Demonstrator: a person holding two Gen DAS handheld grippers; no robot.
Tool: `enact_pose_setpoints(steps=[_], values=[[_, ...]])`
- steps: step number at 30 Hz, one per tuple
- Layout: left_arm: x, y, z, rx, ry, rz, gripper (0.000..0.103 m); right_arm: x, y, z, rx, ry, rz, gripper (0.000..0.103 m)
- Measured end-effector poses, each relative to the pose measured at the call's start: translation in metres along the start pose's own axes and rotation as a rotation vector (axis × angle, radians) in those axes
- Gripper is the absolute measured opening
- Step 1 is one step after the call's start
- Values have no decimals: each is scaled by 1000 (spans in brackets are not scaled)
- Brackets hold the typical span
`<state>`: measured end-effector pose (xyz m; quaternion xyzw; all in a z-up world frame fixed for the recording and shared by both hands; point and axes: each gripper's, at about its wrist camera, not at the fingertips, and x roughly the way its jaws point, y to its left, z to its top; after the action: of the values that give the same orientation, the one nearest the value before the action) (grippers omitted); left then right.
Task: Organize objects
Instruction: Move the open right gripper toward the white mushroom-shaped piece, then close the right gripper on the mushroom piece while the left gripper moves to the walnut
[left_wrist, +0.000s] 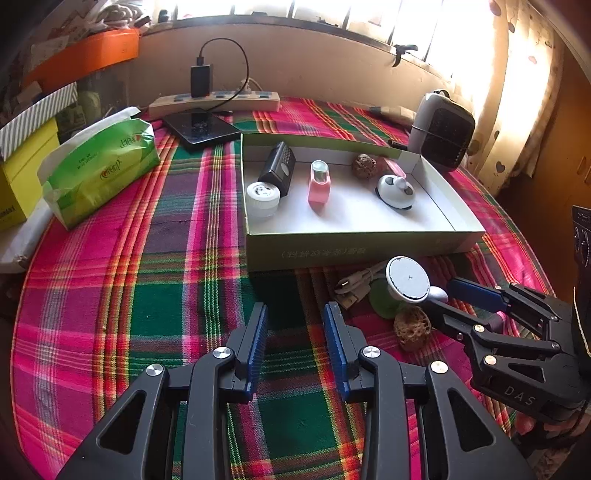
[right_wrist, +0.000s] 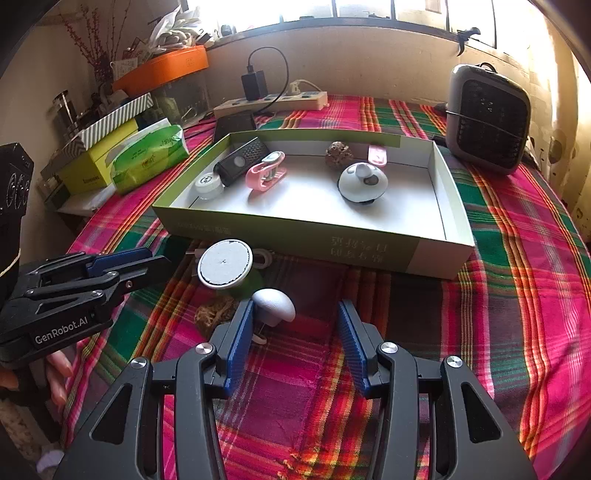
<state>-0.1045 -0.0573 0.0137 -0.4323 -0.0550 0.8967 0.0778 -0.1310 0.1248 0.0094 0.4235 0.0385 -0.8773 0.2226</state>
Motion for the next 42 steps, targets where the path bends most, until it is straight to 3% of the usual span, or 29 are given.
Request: enact_pose_setpoints(steps=[11, 13, 19, 42], values=[[-3, -5, -3, 6, 6, -16, 30, 2, 2, 2, -15, 6, 11, 46], [-3, -7, -4, 8, 9, -19, 30, 2, 2, 2, -19, 4, 24, 38], [-5, -11, -5, 15, 12, -31, 30, 0, 8, 1, -49, -3, 35, 25], [-7, -45, -8, 73, 28, -130, 31, -10, -11, -7, -29, -12, -5, 24]])
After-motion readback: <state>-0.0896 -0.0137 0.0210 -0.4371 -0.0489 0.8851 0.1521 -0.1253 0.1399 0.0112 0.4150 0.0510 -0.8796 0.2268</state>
